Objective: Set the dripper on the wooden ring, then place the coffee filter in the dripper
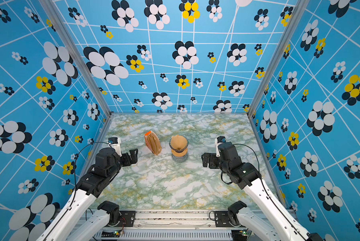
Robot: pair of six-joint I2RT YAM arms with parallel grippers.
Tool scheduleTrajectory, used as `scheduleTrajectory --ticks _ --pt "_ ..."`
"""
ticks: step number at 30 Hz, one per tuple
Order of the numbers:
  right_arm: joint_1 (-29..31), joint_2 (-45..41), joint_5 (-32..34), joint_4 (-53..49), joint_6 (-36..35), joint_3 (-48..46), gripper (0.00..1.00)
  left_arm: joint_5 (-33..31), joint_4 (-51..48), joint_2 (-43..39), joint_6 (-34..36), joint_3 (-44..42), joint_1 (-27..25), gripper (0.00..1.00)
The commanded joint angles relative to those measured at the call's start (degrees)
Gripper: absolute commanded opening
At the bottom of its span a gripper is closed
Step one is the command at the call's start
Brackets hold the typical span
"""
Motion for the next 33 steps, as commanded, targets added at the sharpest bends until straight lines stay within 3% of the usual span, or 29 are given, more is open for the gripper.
scheduleTrajectory --ticks 1,3,7,15,23,30,33 --pt "-0.2 -1.8 -0.6 4.4 -0.6 -3.3 0.98 -8.9 8.6 2.9 6.7 -3.8 1.0 0.99" --pt "-0.2 -2.5 1.3 5.3 0.2 -4.9 0.98 -7.6 16.4 5.5 11.6 -6.9 1.4 0.99" --pt "-0.3 -3.4 4.2 5.9 0.4 -7.2 0.98 -9.5 26.5 11.0 13.6 -10.2 2.2 0.99" --pt "-0.6 -3.3 6.0 6.0 -0.4 -9.6 0.98 -10.9 38.9 13.9 17.9 -16.0 2.7 0.99" --pt "-1.7 -1.6 8.1 8.2 -0.4 -11.1 0.97 -6.7 52.7 16.9 19.0 -22.1 6.8 0.99" --pt "-2.9 0.6 11.6 9.2 0.7 -10.8 0.98 3.3 72.0 30.2 19.9 -24.5 10.9 0.99" --pt "-3.0 0.9 12.3 11.5 1.2 -11.6 0.98 5.1 70.3 32.9 22.2 -21.6 11.1 0.99"
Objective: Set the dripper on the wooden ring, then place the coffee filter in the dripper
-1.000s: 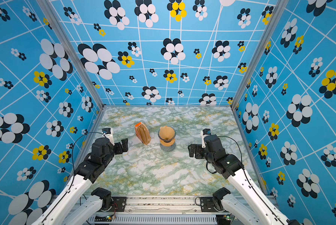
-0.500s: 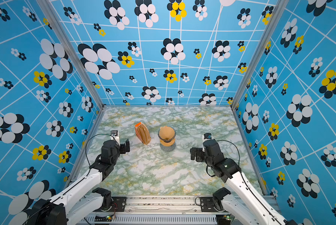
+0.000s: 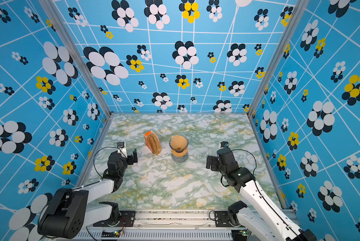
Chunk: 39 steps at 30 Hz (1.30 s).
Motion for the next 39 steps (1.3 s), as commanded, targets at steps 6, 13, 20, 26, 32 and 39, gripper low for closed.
scheduleTrajectory --ticks 6,13,20,26,32,39 --pt "-0.9 -0.5 5.1 12.3 -2.3 -4.7 0.96 6.0 18.5 13.8 3.3 1.5 1.8 0.99" --pt "-1.7 -0.7 8.7 21.2 -4.8 -7.6 0.92 14.6 5.4 14.4 -0.3 8.8 7.2 0.99" --pt "-2.9 2.8 11.6 23.5 -10.7 -5.9 0.92 13.8 5.7 14.6 -0.3 8.8 6.9 0.99" --pt "-10.6 7.0 10.0 28.3 -14.6 -4.6 0.91 13.7 5.9 14.6 -0.3 8.8 6.9 0.99" --pt "-15.3 14.8 9.2 35.6 -18.4 -4.7 0.92 13.7 5.9 14.6 -0.3 8.8 6.9 0.99" --pt "-20.3 21.8 9.2 48.6 -24.3 -7.1 0.93 13.7 5.9 14.6 -0.3 8.8 6.9 0.99"
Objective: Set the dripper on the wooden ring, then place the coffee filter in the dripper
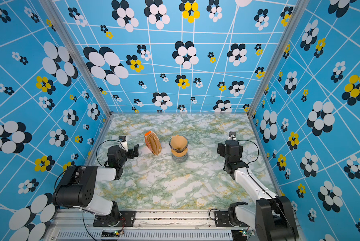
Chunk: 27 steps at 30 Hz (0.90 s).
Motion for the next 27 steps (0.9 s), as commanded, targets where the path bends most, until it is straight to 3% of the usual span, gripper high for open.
scheduleTrajectory --ticks 1,13,19,26,27 --pt "-3.3 3.3 -1.3 9.6 -3.6 -1.6 0.93 0.8 -0.2 -0.1 -0.5 0.4 -0.1 0.99" --pt "-5.0 11.6 -7.3 31.0 -2.0 -9.6 0.93 0.7 -0.2 0.0 -0.5 0.4 -0.1 0.99" --pt "-5.0 13.1 -7.8 35.6 -1.7 -11.5 0.94 0.7 -0.2 -0.1 -0.5 0.4 -0.1 0.99" --pt "-5.1 21.0 -10.8 47.3 -2.8 -13.3 0.98 0.7 -0.2 0.0 -0.5 0.4 -0.1 0.99" --pt "-5.1 20.1 -10.8 44.5 -2.7 -12.6 0.99 0.6 -0.2 0.0 -0.5 0.4 -0.1 0.99"
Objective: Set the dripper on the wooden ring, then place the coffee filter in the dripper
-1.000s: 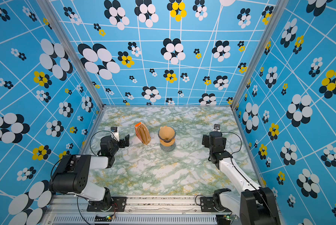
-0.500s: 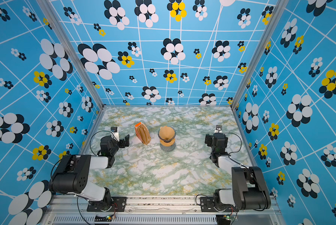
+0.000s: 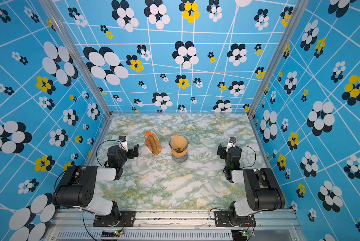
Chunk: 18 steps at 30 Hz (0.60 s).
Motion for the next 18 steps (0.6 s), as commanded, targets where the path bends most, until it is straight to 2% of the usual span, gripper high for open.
scheduleTrajectory --ticks 1,5,12,14,18 --pt "-0.2 -0.2 -1.2 0.4 -0.6 1.1 0.99 0.7 -0.2 -0.1 -0.5 0.4 -0.1 0.99" --pt "-0.2 0.6 1.9 -0.7 0.4 2.3 0.99 0.7 -0.2 0.0 -0.5 0.3 -0.1 0.99" --pt "-0.2 0.5 1.6 -0.7 0.4 2.2 0.99 0.7 -0.2 -0.1 -0.5 0.3 -0.1 0.99" --pt "-0.3 0.5 -2.2 -1.0 -1.0 2.4 0.99 0.7 -0.2 -0.1 -0.5 0.4 -0.1 0.99" --pt "-0.3 0.3 -4.7 0.2 -1.7 1.6 0.99 0.6 -0.2 -0.1 -0.5 0.3 -0.2 0.99"
